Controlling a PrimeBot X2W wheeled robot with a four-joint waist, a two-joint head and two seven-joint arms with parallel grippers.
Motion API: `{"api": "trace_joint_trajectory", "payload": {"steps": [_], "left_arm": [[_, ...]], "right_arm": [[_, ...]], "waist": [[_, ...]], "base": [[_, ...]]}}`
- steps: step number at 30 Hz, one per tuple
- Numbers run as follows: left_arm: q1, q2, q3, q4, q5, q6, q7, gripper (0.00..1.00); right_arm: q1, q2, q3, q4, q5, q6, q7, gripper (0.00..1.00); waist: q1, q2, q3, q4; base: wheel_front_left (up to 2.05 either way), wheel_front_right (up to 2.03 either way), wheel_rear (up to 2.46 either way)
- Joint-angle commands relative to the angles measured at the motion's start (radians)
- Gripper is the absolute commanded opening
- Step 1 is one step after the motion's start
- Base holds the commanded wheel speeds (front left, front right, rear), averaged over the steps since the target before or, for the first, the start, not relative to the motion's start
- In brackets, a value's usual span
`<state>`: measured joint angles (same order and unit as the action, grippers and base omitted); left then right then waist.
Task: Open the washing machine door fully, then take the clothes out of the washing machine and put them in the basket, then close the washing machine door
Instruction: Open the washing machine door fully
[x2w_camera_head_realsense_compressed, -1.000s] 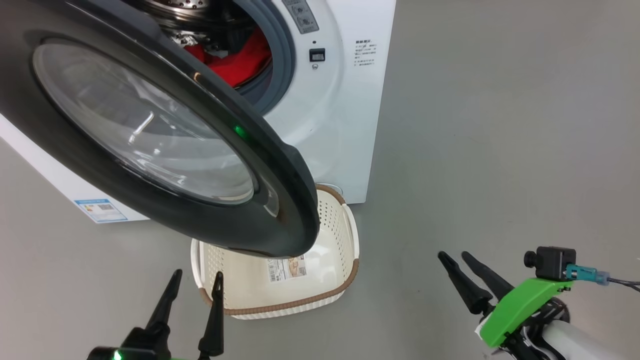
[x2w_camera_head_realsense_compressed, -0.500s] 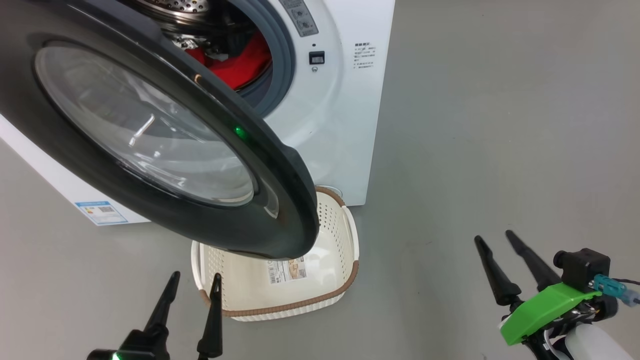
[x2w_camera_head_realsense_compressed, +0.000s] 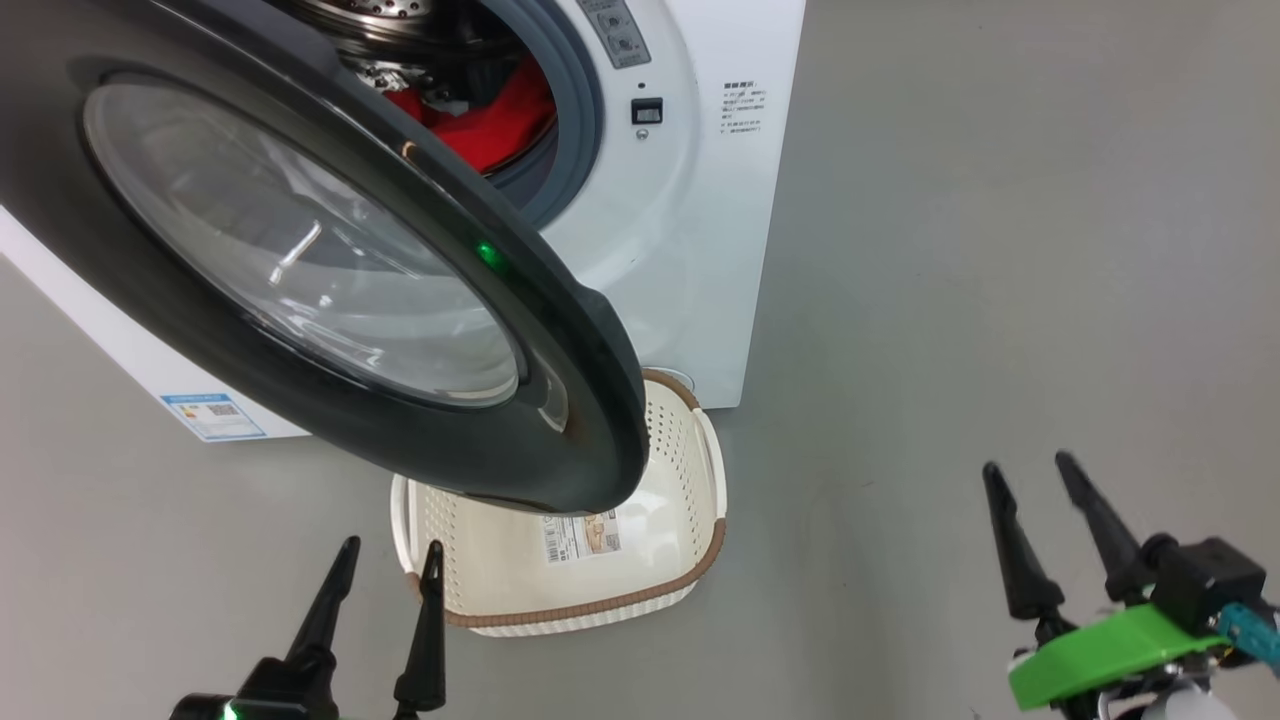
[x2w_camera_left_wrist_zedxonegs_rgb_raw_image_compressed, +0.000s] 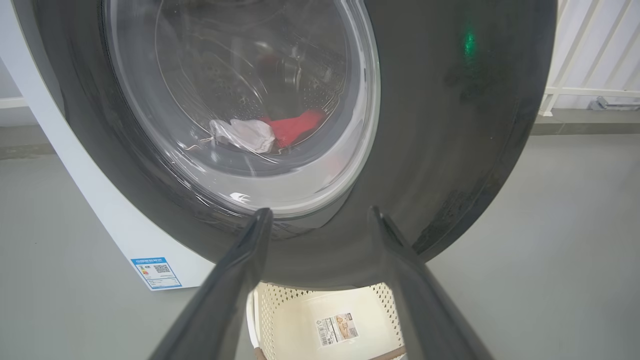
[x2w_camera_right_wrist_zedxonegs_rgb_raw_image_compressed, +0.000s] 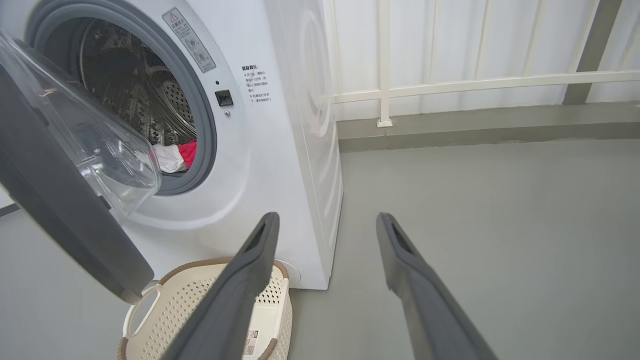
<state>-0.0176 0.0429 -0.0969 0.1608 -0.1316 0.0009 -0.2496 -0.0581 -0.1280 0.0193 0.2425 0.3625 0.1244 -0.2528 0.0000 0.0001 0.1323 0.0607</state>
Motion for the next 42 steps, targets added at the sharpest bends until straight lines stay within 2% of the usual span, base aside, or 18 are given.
{"api": "trace_joint_trajectory", "payload": {"steps": [1, 16, 21, 22, 24, 30, 35, 42], "left_arm": [[-0.007, 0.007, 0.032, -0.031, 0.001, 0.009, -0.012, 1.0], [-0.007, 0.007, 0.033, -0.034, -0.001, 0.01, -0.012, 1.0], [-0.011, 0.007, 0.031, -0.03, -0.003, 0.007, -0.012, 1.0], [-0.011, 0.007, 0.029, -0.028, -0.004, 0.007, -0.012, 1.0], [-0.011, 0.007, 0.026, -0.027, -0.006, 0.006, -0.012, 1.0], [-0.011, 0.007, 0.018, -0.025, -0.01, 0.006, -0.012, 1.0], [-0.011, 0.007, 0.017, -0.025, -0.011, 0.005, -0.012, 1.0], [-0.019, 0.007, -0.002, -0.024, -0.016, 0.002, -0.012, 1.0]], "right_arm": [[0.018, 0.002, 0.011, -0.02, -0.015, 0.006, -0.009, 1.0], [0.026, 0.019, 0.016, -0.021, -0.023, 0.006, -0.009, 1.0], [0.014, 0.015, 0.05, -0.033, 0.016, 0.006, -0.009, 0.98], [0.01, 0.015, 0.056, -0.037, 0.031, 0.006, -0.009, 0.47], [-0.001, 0.013, 0.07, -0.046, 0.057, 0.006, -0.009, 0.0], [-0.064, 0.012, 0.135, -0.113, 0.185, 0.006, -0.009, 0.0], [-0.158, 0.024, 0.142, -0.155, 0.323, 0.006, -0.009, 0.0], [-0.306, -0.008, 0.273, -0.135, 0.635, 0.006, -0.009, 0.0]], "waist": [[0.0, -0.0001, 0.0, 0.002], [0.0, -0.0001, -0.001, 0.003], [0.0, -0.0001, -0.002, 0.01], [0.0, -0.0001, -0.003, 0.012], [0.0, -0.0001, -0.003, 0.017], [0.0, -0.0001, -0.006, 0.036], [0.0, -0.0001, -0.007, 0.053], [0.0, -0.0001, 0.0, 0.085]], "base": [[0.0, 0.0, 0.0], [0.0, 0.0, 0.0], [0.0, 0.0, 0.0], [0.0, 0.0, 0.0], [0.0, 0.0, 0.0], [0.0, 0.0, 0.0], [0.0, 0.0, 0.0], [0.0, 0.0, 0.0]]}}
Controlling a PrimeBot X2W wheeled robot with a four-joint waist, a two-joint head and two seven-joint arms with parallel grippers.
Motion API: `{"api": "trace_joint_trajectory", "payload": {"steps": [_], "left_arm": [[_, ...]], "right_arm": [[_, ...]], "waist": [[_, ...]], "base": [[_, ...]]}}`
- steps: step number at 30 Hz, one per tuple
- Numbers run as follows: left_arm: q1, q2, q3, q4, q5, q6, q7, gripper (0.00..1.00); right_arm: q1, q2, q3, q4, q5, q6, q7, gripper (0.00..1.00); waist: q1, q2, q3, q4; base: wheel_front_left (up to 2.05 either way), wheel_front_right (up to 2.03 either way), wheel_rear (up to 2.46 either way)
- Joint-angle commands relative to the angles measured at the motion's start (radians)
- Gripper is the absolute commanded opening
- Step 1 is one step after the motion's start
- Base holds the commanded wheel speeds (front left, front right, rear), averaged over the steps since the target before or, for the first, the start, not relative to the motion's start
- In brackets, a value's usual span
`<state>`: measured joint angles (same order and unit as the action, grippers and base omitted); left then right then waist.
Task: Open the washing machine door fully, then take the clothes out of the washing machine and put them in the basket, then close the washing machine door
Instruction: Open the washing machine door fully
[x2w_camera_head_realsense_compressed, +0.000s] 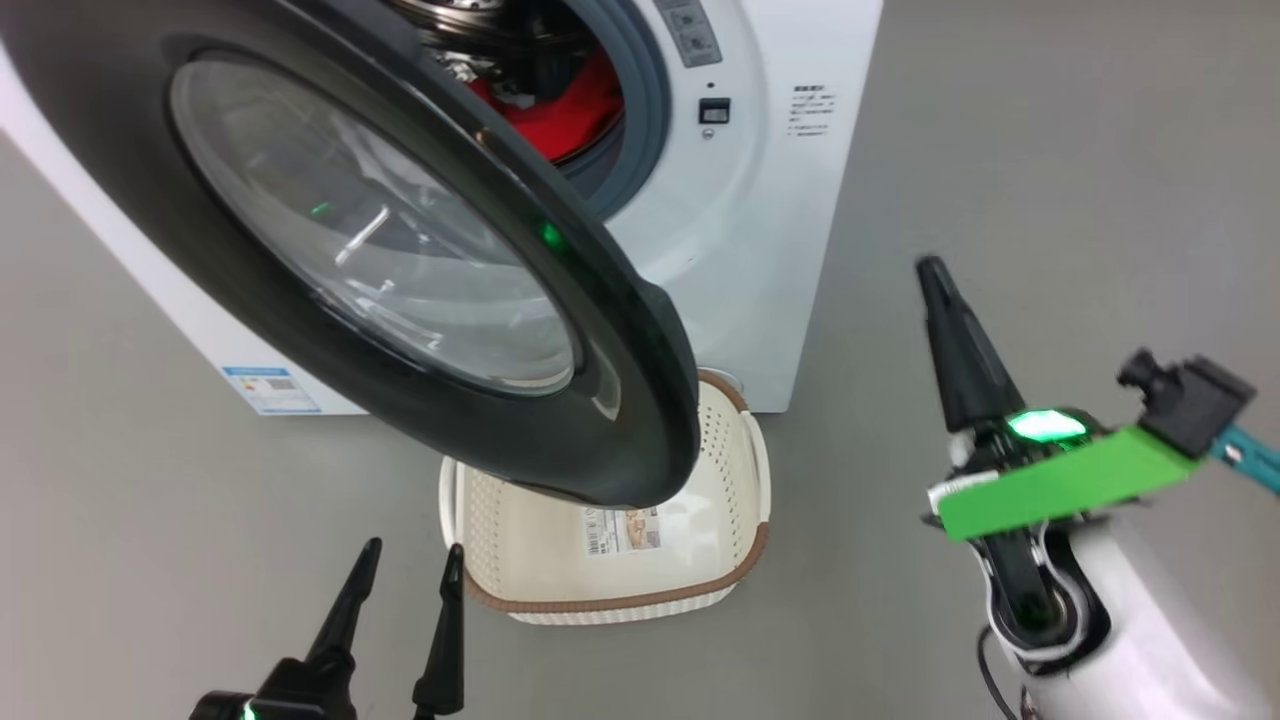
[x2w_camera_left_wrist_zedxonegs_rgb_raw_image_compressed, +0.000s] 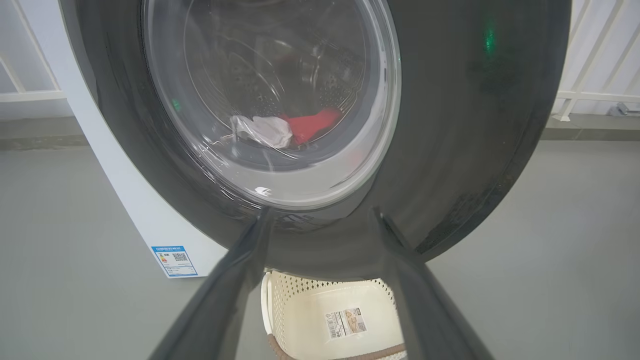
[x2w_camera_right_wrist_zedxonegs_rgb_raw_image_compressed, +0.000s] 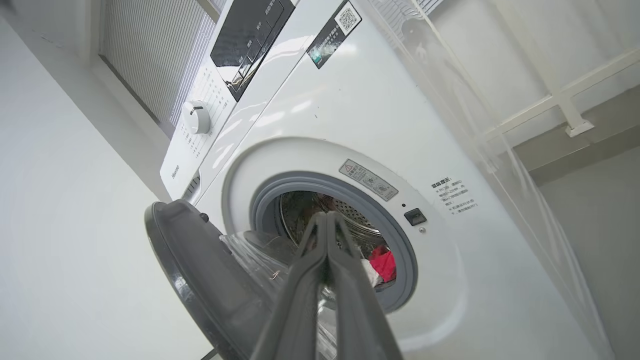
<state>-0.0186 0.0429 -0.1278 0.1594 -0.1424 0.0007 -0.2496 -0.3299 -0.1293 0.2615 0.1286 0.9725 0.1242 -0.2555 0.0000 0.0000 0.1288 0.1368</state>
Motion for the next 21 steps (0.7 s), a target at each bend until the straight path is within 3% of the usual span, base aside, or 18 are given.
{"api": "trace_joint_trajectory", "payload": {"steps": [1, 5, 10, 21], "left_arm": [[-0.019, 0.007, 0.026, -0.022, -0.007, 0.002, -0.012, 1.0], [-0.022, 0.007, 0.011, -0.022, -0.013, 0.005, -0.012, 1.0], [-0.025, 0.007, -0.004, -0.022, -0.024, 0.01, -0.012, 1.0], [-0.041, 0.007, -0.034, -0.017, -0.046, 0.012, -0.012, 1.0]], "right_arm": [[-0.054, -0.019, 0.059, -0.014, 0.072, 0.007, -0.006, 0.0], [-0.131, -0.085, 0.209, 0.02, 0.272, 0.007, 0.014, 0.0], [-0.205, -0.146, 0.324, 0.035, 0.466, 0.007, 0.12, 0.0], [-0.26, -0.161, 0.324, 0.079, 0.676, 0.007, 0.333, 0.0]], "waist": [[0.0, 0.0, 0.004, 0.014], [0.0, 0.0, 0.012, 0.033], [0.0, 0.0, 0.03, 0.052], [0.0, 0.0, 0.065, 0.078]], "base": [[0.0, 0.0, 0.0], [0.0, 0.0, 0.0], [0.0, 0.0, 0.0], [0.0, 0.0, 0.0]]}}
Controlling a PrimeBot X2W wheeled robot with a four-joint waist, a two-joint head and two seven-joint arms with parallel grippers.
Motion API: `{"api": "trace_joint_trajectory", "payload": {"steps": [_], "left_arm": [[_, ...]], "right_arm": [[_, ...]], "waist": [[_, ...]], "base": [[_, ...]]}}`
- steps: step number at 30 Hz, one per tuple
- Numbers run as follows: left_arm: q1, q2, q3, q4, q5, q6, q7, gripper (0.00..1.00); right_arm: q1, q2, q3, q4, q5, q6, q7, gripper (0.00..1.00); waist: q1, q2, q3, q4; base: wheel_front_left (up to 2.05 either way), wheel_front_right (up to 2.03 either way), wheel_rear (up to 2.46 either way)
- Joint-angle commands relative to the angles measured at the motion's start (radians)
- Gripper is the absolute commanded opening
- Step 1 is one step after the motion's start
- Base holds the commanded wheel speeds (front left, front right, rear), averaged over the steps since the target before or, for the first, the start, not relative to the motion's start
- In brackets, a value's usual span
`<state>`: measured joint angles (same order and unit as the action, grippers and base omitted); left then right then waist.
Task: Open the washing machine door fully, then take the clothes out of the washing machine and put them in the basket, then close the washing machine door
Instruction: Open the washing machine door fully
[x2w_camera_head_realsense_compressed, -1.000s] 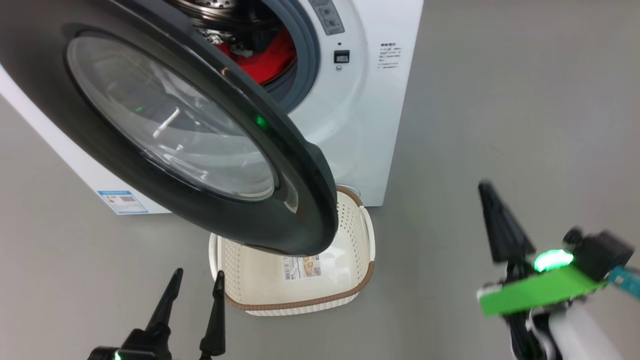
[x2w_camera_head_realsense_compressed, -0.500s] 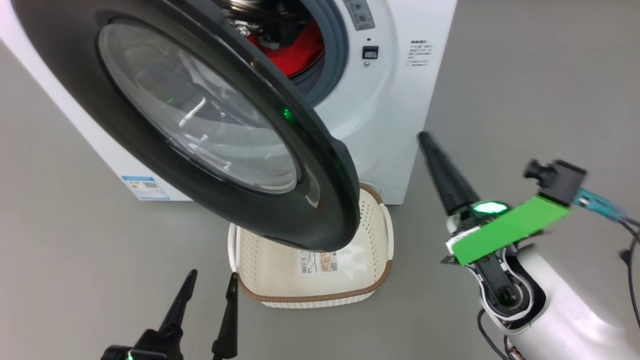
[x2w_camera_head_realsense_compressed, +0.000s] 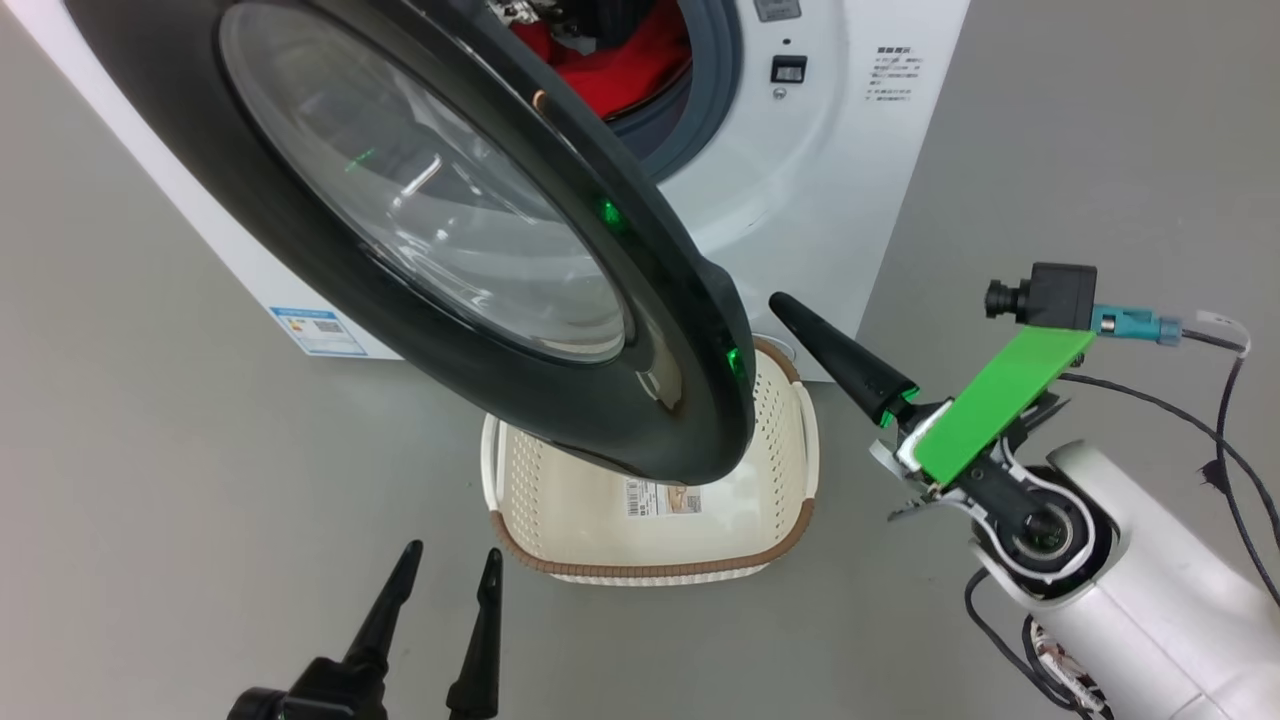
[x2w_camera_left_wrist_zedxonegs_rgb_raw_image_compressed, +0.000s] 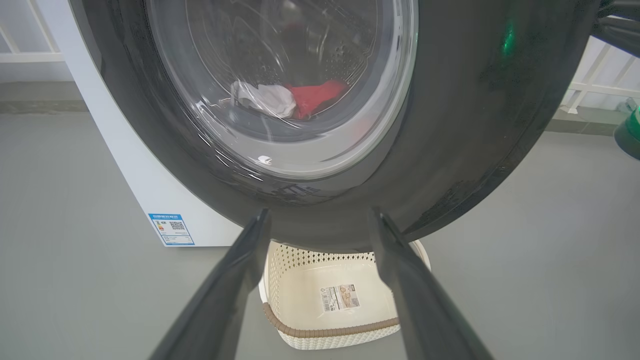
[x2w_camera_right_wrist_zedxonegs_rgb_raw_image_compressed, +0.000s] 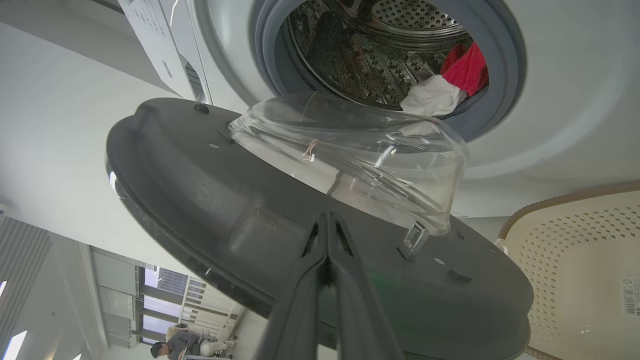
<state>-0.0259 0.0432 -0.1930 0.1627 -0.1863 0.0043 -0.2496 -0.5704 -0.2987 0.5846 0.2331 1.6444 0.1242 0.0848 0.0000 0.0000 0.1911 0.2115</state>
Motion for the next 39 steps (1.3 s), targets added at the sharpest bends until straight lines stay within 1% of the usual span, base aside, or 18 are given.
{"api": "trace_joint_trajectory", "payload": {"steps": [1, 7, 11, 18, 29, 36, 39], "left_arm": [[-0.034, 0.007, 0.028, -0.02, -0.004, 0.008, -0.012, 1.0], [-0.041, 0.007, 0.012, -0.017, -0.014, 0.008, -0.012, 1.0], [-0.042, 0.007, 0.006, -0.016, -0.018, 0.009, -0.012, 1.0], [-0.032, 0.007, 0.005, -0.012, -0.02, 0.011, -0.012, 1.0], [0.002, 0.007, 0.019, -0.014, -0.01, 0.014, -0.012, 1.0], [0.019, 0.007, 0.026, -0.013, -0.008, 0.014, -0.012, 1.0], [0.03, 0.007, 0.027, -0.013, -0.013, 0.015, -0.012, 1.0]], "right_arm": [[-0.02, 0.015, -0.009, -0.017, 0.023, 0.007, 0.013, 0.0], [-0.025, 0.049, -0.059, 0.019, 0.063, 0.007, 0.131, 0.0], [-0.022, 0.069, -0.077, 0.042, 0.059, 0.007, 0.199, 0.0], [0.013, 0.103, -0.109, 0.047, 0.044, 0.007, 0.279, 0.0], [0.079, 0.163, -0.112, 0.028, 0.006, 0.007, 0.376, 0.0], [0.105, 0.19, -0.11, 0.027, -0.013, 0.007, 0.402, 0.0], [0.119, 0.203, -0.108, 0.029, -0.022, 0.007, 0.413, 0.0]], "waist": [[0.0, 0.0, 0.004, 0.005], [0.0, 0.0, 0.009, 0.021], [0.0, 0.0, 0.008, 0.032], [0.0, 0.0, -0.011, 0.056], [0.0, 0.0, -0.07, 0.111], [0.0, 0.0, -0.098, 0.154], [0.0, 0.0, -0.112, 0.184]], "base": [[0.0, 0.0, 0.0], [0.0, 0.0, 0.0], [0.0, 0.0, 0.0], [0.0, 0.0, 0.0], [0.0, 0.0, 0.0], [0.0, 0.0, 0.0], [0.0, 0.0, 0.0]]}}
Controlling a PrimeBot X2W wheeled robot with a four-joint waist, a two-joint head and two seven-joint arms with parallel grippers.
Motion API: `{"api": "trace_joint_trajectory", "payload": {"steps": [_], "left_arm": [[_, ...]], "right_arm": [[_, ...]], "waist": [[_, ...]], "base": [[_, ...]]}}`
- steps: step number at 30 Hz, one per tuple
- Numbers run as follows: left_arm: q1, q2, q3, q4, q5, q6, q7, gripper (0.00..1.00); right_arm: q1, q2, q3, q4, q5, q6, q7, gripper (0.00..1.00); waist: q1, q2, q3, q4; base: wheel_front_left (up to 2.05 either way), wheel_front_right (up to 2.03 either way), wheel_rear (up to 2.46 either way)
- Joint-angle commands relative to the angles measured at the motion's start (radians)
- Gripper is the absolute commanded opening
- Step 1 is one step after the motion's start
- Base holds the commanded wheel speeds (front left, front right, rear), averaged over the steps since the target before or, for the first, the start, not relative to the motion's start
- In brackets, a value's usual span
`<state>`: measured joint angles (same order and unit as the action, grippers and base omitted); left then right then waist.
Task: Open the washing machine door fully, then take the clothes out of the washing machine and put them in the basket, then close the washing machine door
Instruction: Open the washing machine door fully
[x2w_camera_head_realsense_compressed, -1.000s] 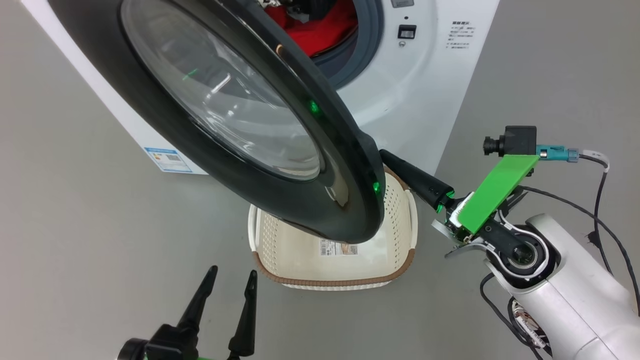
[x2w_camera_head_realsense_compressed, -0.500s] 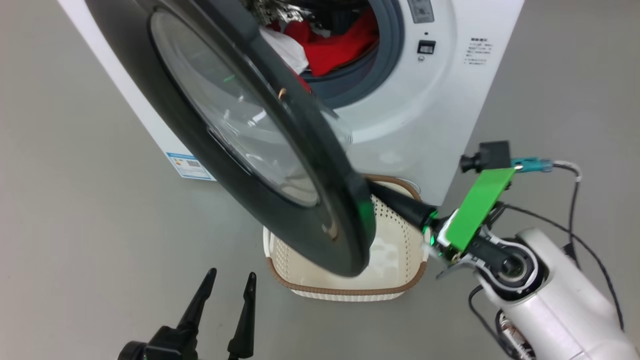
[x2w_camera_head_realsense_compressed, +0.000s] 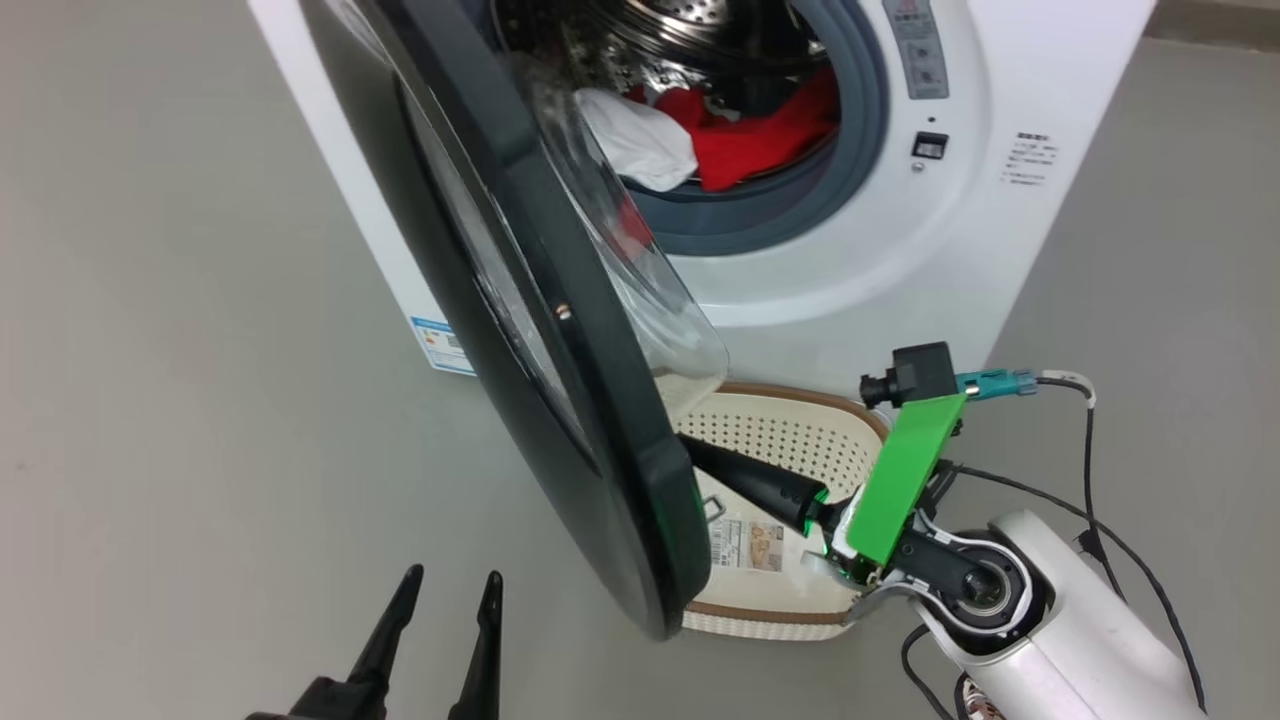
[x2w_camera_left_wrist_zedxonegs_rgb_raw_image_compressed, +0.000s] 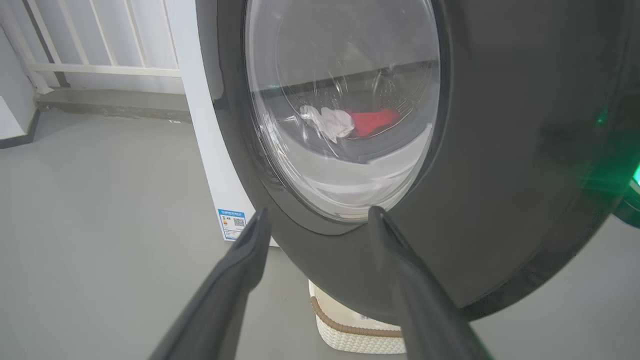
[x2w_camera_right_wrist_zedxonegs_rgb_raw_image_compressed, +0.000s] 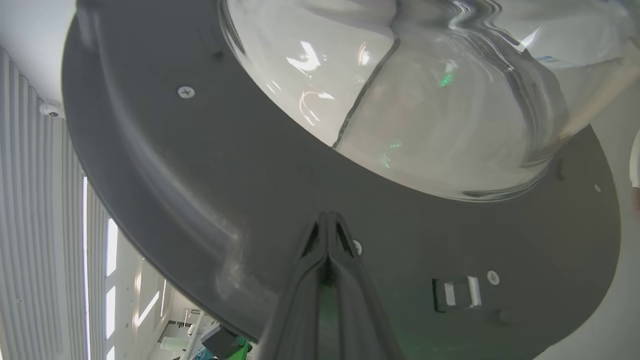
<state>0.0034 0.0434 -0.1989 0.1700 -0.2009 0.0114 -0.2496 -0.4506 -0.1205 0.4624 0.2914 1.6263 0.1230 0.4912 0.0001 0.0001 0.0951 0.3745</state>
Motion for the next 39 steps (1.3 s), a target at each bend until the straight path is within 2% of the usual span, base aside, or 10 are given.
{"api": "trace_joint_trajectory", "payload": {"steps": [1, 15, 28, 39], "left_arm": [[0.002, 0.007, 0.033, -0.02, 0.0, 0.007, -0.012, 1.0], [0.028, 0.007, 0.049, -0.025, 0.008, 0.008, -0.012, 1.0], [0.03, 0.007, 0.08, -0.055, 0.014, 0.03, -0.012, 1.0], [0.044, 0.007, 0.09, -0.063, 0.017, 0.036, -0.012, 1.0]], "right_arm": [[0.001, 0.029, 0.014, -0.029, -0.006, 0.008, 0.009, 0.0], [0.019, 0.067, 0.063, -0.028, -0.005, 0.008, 0.007, 0.0], [-0.021, 0.07, 0.159, -0.029, 0.051, 0.008, -0.041, 0.0], [-0.029, 0.07, 0.177, -0.019, 0.058, 0.008, -0.089, 0.0]], "waist": [[-0.0001, -0.0001, -0.019, 0.029], [-0.0001, -0.0001, -0.061, 0.098], [-0.0001, -0.0001, -0.059, 0.112], [-0.0001, -0.0001, -0.07, 0.108]], "base": [[0.0, 0.0, 0.0], [0.0, 0.0, 0.0], [0.0, 0.0, 0.0], [0.0, 0.0, 0.0]]}}
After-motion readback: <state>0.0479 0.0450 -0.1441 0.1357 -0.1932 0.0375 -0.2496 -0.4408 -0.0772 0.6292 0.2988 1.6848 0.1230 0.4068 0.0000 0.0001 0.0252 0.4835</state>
